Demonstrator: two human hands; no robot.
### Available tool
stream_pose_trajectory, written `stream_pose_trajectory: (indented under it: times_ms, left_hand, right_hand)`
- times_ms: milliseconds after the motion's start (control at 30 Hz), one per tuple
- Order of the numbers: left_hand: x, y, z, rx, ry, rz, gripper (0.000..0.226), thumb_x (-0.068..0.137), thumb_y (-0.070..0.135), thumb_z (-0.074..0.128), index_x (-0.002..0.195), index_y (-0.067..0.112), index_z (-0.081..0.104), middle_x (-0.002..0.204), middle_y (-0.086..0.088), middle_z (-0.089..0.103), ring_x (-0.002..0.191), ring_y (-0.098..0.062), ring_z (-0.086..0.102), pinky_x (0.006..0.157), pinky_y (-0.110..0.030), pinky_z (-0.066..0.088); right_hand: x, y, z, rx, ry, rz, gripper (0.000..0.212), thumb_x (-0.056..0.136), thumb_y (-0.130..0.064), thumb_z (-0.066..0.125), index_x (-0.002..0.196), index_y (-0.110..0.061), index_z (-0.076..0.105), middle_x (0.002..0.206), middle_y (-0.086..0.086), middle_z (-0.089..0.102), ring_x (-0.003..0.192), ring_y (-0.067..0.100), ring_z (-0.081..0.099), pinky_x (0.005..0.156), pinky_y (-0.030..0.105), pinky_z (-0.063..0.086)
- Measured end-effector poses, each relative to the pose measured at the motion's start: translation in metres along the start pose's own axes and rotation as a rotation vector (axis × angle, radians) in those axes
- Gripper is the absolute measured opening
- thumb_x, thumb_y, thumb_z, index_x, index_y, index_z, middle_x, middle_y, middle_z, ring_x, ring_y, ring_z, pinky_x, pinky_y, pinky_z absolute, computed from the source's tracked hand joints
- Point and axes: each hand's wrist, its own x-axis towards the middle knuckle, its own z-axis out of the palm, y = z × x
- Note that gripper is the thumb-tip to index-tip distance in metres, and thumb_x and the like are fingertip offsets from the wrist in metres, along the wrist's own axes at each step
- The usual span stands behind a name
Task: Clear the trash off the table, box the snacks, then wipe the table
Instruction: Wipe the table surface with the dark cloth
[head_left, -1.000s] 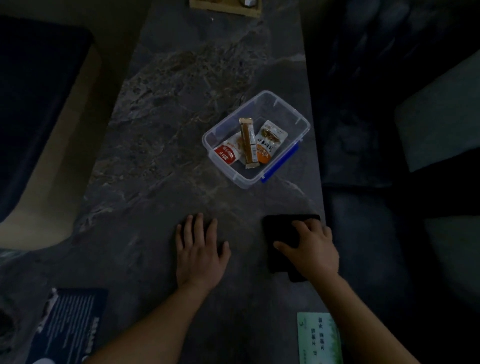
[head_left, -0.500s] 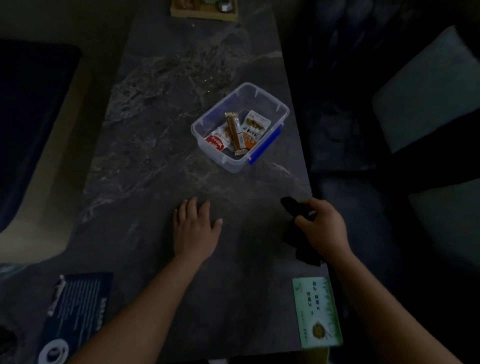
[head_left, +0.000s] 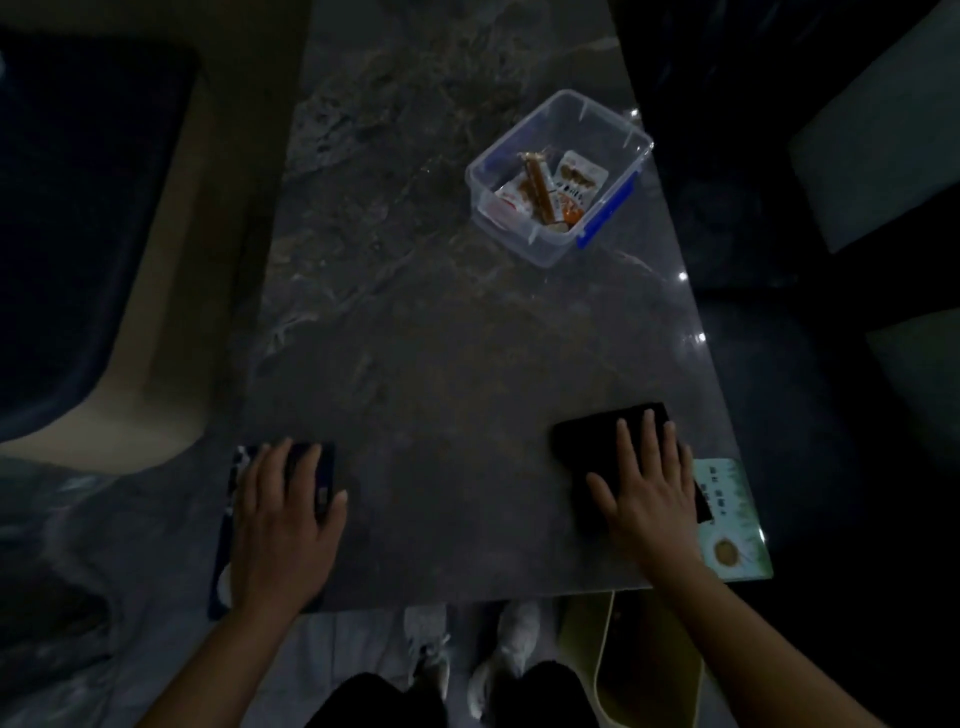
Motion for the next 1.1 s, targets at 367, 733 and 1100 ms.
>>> stream_pose_trajectory:
  times_ms: [367, 733, 1100]
  left_hand:
    - [-0.007, -0.007, 0.018, 0.108, -0.006, -0.052, 0.065, 0.094, 0.050, 0.033, 0.146, 0.011, 0.038, 0.156, -0.020, 0.032, 0.144, -0.039, 0.024, 0.117, -0.059, 0.023]
    - [-0.008, -0.012, 0.023, 0.110, 0.015, -0.037, 0.066, 0.094, 0.052, 0.031, 0.146, 0.013, 0.037, 0.157, -0.018, 0.032, 0.145, -0.038, 0.023, 0.118, -0.057, 0.023]
    - [-0.010, -0.008, 0.018, 0.153, 0.021, -0.011, 0.063, 0.094, 0.048, 0.034, 0.146, 0.012, 0.040, 0.155, -0.019, 0.035, 0.145, -0.038, 0.027, 0.119, -0.059, 0.017]
  right_hand:
    - [-0.057, -0.040, 0.037, -0.026, 0.056, -0.301, 0.068, 0.099, -0.067, 0.018, 0.160, -0.037, 0.009, 0.169, 0.010, -0.001, 0.155, 0.033, -0.007, 0.123, 0.049, -0.002]
    - [-0.081, -0.053, 0.043, 0.043, 0.093, -0.294, 0.062, 0.098, -0.064, 0.021, 0.157, -0.048, 0.012, 0.170, 0.009, 0.003, 0.154, 0.036, -0.005, 0.122, 0.053, 0.004]
    - [-0.057, -0.127, 0.041, 0.018, 0.111, -0.238, 0.069, 0.093, -0.073, 0.016, 0.157, -0.047, 0.013, 0.169, 0.007, 0.001, 0.154, 0.038, -0.005, 0.123, 0.056, 0.002]
